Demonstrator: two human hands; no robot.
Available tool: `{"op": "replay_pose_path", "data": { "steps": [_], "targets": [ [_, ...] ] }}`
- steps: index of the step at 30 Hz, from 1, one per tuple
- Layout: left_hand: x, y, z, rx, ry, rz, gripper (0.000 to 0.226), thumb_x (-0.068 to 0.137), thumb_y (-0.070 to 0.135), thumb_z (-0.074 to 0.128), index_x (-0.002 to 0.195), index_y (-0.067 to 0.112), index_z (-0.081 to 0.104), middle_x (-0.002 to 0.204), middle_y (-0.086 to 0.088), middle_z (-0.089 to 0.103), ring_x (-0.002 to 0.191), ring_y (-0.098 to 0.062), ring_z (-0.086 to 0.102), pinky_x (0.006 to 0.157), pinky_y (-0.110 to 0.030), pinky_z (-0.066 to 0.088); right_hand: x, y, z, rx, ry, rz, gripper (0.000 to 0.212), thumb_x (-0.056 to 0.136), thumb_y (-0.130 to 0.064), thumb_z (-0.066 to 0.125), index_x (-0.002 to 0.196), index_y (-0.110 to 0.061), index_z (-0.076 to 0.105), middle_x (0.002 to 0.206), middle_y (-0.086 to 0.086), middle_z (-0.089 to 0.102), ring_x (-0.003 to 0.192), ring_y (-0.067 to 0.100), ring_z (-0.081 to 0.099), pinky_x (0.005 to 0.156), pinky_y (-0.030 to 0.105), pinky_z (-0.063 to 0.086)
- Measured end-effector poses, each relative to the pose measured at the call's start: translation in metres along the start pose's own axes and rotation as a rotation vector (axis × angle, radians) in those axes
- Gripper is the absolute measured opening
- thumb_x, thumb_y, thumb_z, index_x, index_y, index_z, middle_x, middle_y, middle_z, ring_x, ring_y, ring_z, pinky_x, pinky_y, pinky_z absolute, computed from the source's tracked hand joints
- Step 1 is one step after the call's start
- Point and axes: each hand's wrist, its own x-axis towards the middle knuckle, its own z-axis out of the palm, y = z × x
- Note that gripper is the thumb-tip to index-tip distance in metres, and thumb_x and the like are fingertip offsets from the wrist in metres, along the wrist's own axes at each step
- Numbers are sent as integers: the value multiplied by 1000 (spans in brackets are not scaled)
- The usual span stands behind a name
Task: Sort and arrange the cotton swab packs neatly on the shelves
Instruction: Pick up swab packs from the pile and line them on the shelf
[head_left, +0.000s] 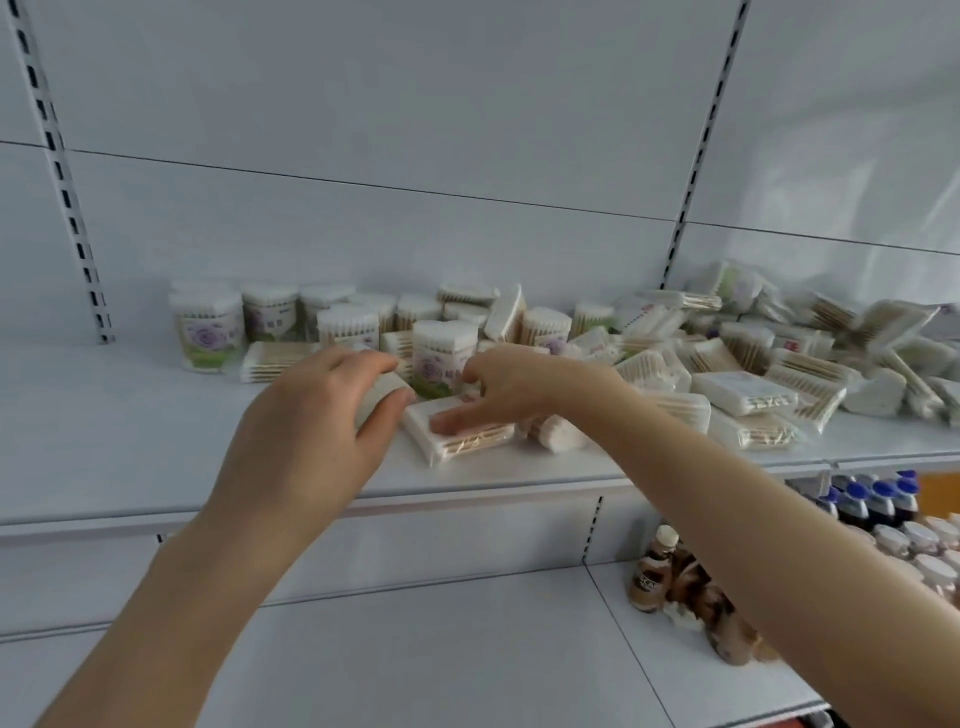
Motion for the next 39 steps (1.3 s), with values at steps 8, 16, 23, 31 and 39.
{"op": "replay_pose_path", "data": {
  "steps": [8,16,23,31,39],
  "targets": [
    [5,-5,8,-55,7,-33,34,82,20,71,109,1,66,106,-16,66,96,-35,63,78,-32,41,-11,8,0,562,249,-59,53,73,-23,78,116,-17,49,87,-10,47,80,9,49,74,22,42],
    [51,44,29,-357,-144,-212,35,81,29,69,112,17,58,90,8,60,88,-19,60,64,-17,38,-42,51,-42,1054,428,-336,32,76,9,67,90,-18,55,84,-1,60,66,3,61,66,15,51],
    [63,68,55,-390,5,-263,20,82,20,67,91,15,50,72,16,50,63,4,46,53,-3,35,-43,156,-42,328,450,229,39,86,-32,63,108,0,61,103,9,64,92,21,59,84,31,49],
    [63,81,67,-467,24,-412,22,86,17,61,100,16,45,82,12,55,72,1,52,58,-16,40,-19,183,-22,170,154,387,58,71,-69,60,62,-19,31,64,-4,41,57,12,43,66,31,44],
    [60,86,71,-538,60,-464,21,85,16,62,101,15,48,85,9,57,75,-3,55,67,-24,46,-17,178,-21,356,138,331,45,80,-36,69,103,-2,51,75,3,48,58,14,45,48,25,39]
  ]
}}
